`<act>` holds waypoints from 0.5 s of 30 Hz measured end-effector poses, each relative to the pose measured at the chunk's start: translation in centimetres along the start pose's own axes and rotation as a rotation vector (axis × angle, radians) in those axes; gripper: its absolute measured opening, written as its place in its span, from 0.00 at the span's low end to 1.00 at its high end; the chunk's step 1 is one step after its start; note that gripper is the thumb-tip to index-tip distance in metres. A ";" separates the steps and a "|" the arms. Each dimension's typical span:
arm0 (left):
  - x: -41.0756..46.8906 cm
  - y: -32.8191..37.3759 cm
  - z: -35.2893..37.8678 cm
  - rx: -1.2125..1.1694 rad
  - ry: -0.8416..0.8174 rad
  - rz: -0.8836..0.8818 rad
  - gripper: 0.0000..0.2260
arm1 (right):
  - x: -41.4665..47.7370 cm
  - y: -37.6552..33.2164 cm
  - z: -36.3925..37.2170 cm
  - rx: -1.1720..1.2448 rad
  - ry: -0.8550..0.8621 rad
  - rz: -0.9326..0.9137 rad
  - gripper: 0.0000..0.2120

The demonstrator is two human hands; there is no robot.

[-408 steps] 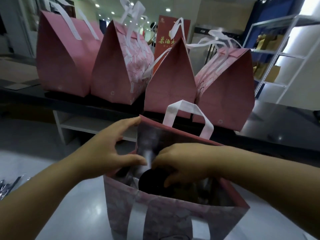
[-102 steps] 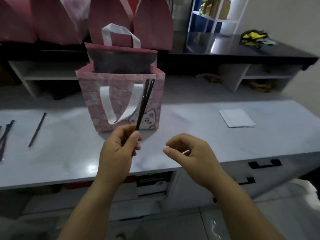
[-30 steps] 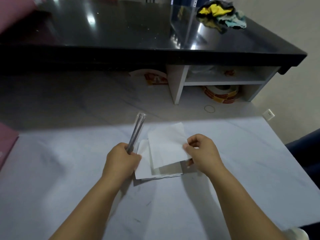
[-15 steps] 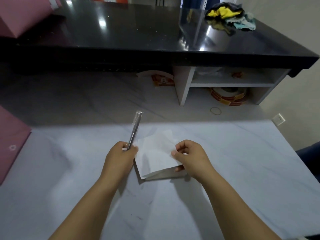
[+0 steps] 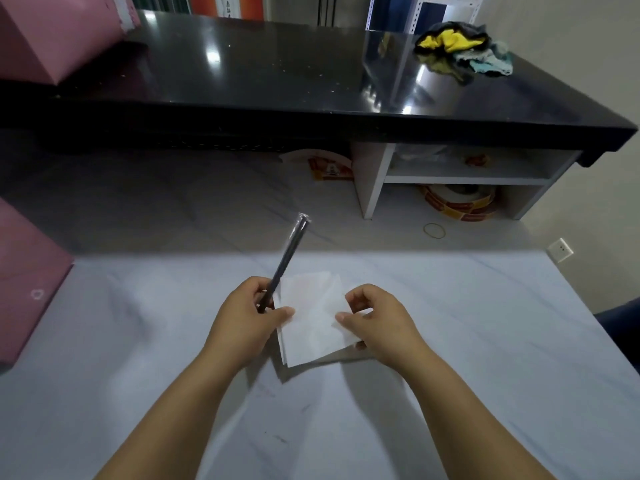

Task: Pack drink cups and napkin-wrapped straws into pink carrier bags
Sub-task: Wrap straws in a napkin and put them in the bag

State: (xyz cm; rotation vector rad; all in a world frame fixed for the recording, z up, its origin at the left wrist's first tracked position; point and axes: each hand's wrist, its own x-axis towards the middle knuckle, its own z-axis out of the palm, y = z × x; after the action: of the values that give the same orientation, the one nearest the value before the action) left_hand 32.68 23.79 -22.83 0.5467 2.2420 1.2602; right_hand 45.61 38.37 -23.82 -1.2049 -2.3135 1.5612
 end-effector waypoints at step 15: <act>-1.2 4.5 -4.5 -0.132 -0.116 0.311 0.11 | 0.8 -4.2 -1.1 0.211 0.002 -0.198 0.09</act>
State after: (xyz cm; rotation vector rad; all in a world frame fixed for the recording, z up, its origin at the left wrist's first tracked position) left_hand 31.35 22.32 -16.62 0.9192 2.0152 1.4736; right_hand 43.26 39.00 -20.10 -0.8997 -2.1258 1.6784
